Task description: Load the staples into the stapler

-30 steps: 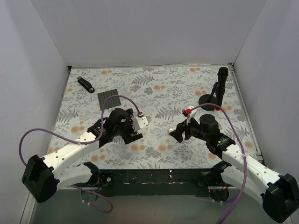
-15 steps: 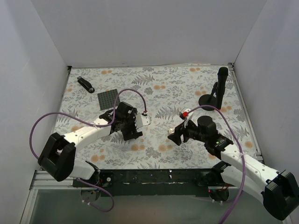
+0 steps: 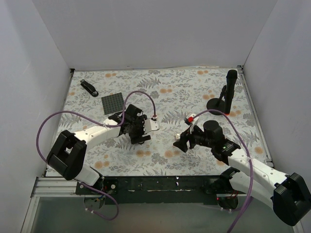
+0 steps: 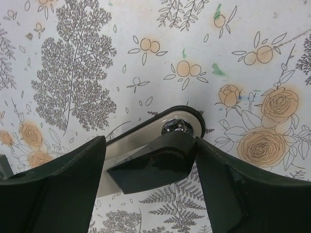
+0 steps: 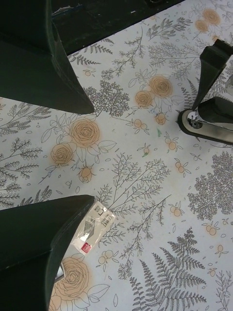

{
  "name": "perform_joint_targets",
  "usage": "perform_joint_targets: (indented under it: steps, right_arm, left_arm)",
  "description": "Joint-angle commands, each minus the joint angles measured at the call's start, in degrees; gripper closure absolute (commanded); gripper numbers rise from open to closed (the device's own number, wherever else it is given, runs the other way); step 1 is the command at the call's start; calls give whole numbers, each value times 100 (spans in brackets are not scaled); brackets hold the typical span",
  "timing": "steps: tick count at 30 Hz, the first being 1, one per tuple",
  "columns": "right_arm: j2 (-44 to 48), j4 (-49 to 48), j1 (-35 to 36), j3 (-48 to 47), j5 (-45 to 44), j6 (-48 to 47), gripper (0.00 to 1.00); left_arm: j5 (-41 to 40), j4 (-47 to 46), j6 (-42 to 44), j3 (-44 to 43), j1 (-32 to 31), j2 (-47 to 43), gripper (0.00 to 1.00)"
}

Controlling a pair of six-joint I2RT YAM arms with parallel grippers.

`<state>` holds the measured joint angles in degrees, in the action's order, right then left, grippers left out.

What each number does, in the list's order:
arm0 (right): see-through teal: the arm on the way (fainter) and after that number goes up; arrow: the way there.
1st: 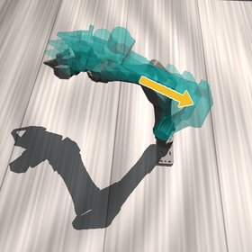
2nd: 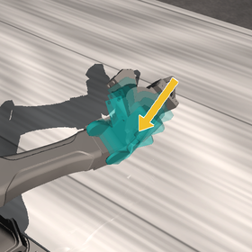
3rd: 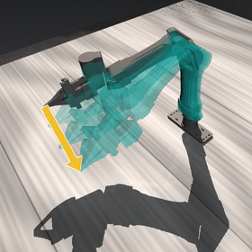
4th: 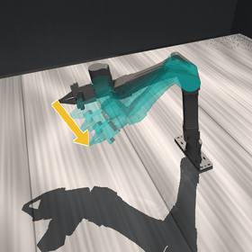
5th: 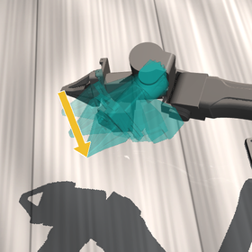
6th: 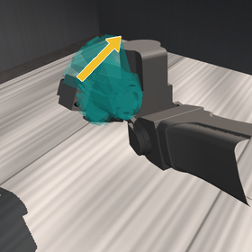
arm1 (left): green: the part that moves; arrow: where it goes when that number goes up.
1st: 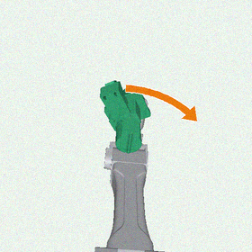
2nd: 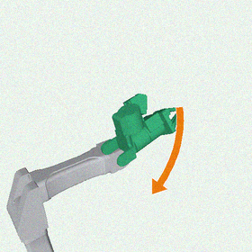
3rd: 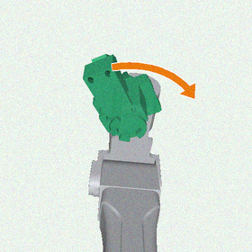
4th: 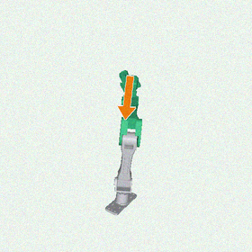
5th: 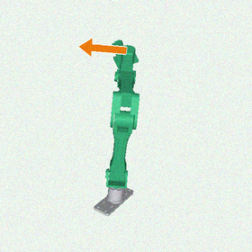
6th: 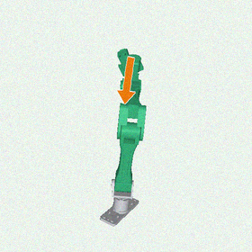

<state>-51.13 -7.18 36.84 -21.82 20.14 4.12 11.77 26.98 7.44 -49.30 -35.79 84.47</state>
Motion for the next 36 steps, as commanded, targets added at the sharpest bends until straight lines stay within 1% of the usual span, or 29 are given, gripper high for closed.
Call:
perform_joint_targets:
  steps: [1, 2, 4, 7, 9, 10, 12, 13, 14, 17, 22, 24, 27, 30, 31, 34, 35, 36]
  right_arm:
    - [-37, -345, 34, 12, 104, -34, 25]
    - [-37, -345, 42, 29, 113, -25, 25]
    - [-28, -372, 43, 29, 113, -16, 25]
    - [-19, -398, 43, 38, 122, 1, 25]
    - [-19, -398, 43, 38, 113, 10, 25]
    - [-19, -390, 43, 38, 113, 10, 25]
    - [-37, -416, 43, 38, 113, 10, 25]
    - [-63, -442, 43, 47, 104, 10, 25]
    - [-72, -460, 43, 55, 113, 10, 25]
    - [-142, -556, 51, 64, 157, 54, 25]
    - [-239, -653, 60, 91, 209, 71, 25]
    - [-248, -670, 60, 91, 218, 63, 26]
    - [-248, -671, 60, 117, 210, 36, 25]
    - [-222, -653, 60, 143, 210, 28, 25]
    - [-195, -662, 69, 152, 210, 27, 26]
    - [-125, -662, 69, 205, 210, 10, 26]
    - [-107, -662, 69, 214, 210, -8, 25]
    - [-99, -662, 69, 231, 210, -16, 25]
  left_arm:
    - [562, 53, -85, -325, 20, -1, 34]
    - [615, 70, -120, -352, 28, 0, 36]
    - [599, 105, -155, -344, 20, 52, 45]
    - [493, 97, -208, -282, 20, 140, 54]
    - [580, 88, -313, -370, 20, 175, 59]
    - [711, 97, -453, -413, 11, 210, 63]
    - [835, 70, -655, -580, 2, 254, 66]
    - [905, 36, -943, -633, -7, 324, 66]
    - [915, -8, -1077, -668, -42, 368, 70]
    - [889, -70, -1568, -827, -226, 587, 74]
    - [669, -193, -2167, -1029, -578, 852, 76]
    - [451, -219, -2439, -1090, -797, 940, 76]
    - [257, -167, -2511, -1152, -1105, 993, 73]
    - [107, -158, -2537, -1152, -1211, 914, 60]
    - [-7, -158, -2520, -1152, -1211, 801, 53]
    - [-201, -88, -2301, -1152, -1211, 520, 41]
    - [-236, -79, -2222, -1135, -1211, 440, 34]
    - [-245, -53, -2125, -1109, -1211, 378, 31]
